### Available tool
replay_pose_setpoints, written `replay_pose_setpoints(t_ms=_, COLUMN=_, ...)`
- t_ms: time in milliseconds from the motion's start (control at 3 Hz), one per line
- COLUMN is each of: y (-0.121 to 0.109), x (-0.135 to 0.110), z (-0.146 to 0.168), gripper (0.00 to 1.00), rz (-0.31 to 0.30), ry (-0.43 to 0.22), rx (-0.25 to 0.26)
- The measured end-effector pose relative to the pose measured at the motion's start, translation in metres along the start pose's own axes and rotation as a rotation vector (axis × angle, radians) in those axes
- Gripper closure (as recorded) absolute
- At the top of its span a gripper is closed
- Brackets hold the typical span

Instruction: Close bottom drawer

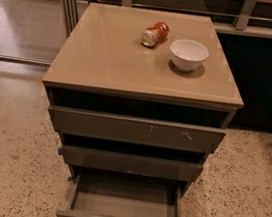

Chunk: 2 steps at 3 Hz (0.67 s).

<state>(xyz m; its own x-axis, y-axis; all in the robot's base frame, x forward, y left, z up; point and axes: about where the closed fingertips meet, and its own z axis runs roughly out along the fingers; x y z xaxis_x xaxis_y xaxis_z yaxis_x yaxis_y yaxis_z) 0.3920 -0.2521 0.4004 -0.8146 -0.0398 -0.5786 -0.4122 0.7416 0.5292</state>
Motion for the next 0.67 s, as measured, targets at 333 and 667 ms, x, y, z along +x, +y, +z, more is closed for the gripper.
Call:
replay_pose_setpoints(t_ms=333, y=-0.018, x=0.018, z=0.017, gripper=1.00, rz=0.065, ry=0.004, rx=-0.023)
replay_pose_setpoints(t_ms=667, y=-0.034, x=0.033, z=0.032, gripper=1.00, rz=0.122, ry=0.028, rx=-0.047)
